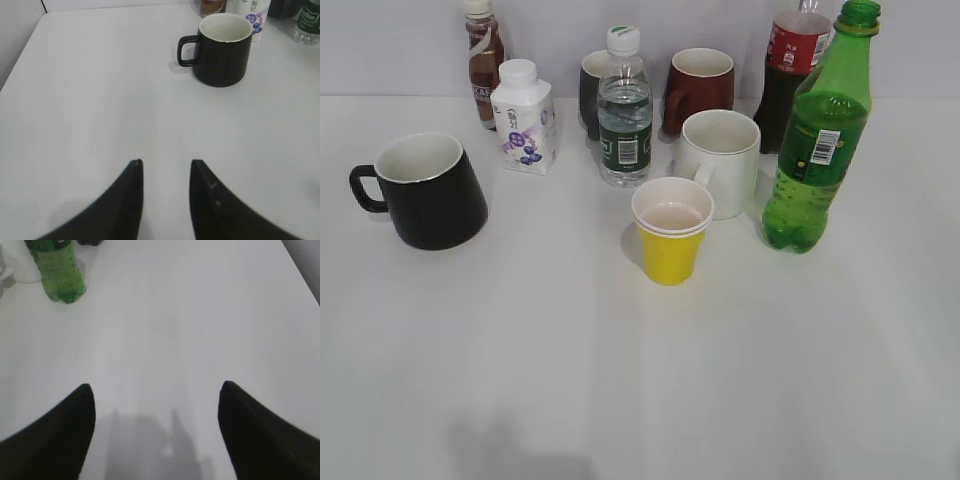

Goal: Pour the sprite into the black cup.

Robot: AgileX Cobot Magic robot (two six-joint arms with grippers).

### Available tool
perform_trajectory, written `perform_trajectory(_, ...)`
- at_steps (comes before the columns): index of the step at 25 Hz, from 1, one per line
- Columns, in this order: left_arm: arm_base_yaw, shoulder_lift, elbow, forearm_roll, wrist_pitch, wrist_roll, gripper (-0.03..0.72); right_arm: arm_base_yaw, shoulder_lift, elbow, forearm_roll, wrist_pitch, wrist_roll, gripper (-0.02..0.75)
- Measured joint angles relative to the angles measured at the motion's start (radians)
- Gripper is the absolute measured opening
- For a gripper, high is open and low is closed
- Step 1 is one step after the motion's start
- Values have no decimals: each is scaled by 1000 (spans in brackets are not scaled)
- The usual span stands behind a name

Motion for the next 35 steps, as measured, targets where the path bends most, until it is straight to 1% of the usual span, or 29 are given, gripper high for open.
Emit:
perform_trajectory(13,0,0,0,0,0,0,249,0,0,0,0,0,0,574)
perform_trajectory(16,0,0,-15,0,-46,0,249,0,0,0,0,0,0,574)
perform_trajectory(18,0,13,-18,-1,-183,0,249,0,0,0,0,0,0,574)
perform_trajectory(21,0,58,3,-1,-520,0,249,0,0,0,0,0,0,574)
perform_trajectory(24,0,133,47,-1,-804,0,249,0,0,0,0,0,0,574)
perform_trajectory(28,0,281,117,4,-1057,0,249,0,0,0,0,0,0,574)
perform_trajectory(31,0,412,183,12,-1204,0,249,0,0,0,0,0,0,574)
perform_trajectory(35,0,602,299,12,-1409,0,249,0,0,0,0,0,0,574)
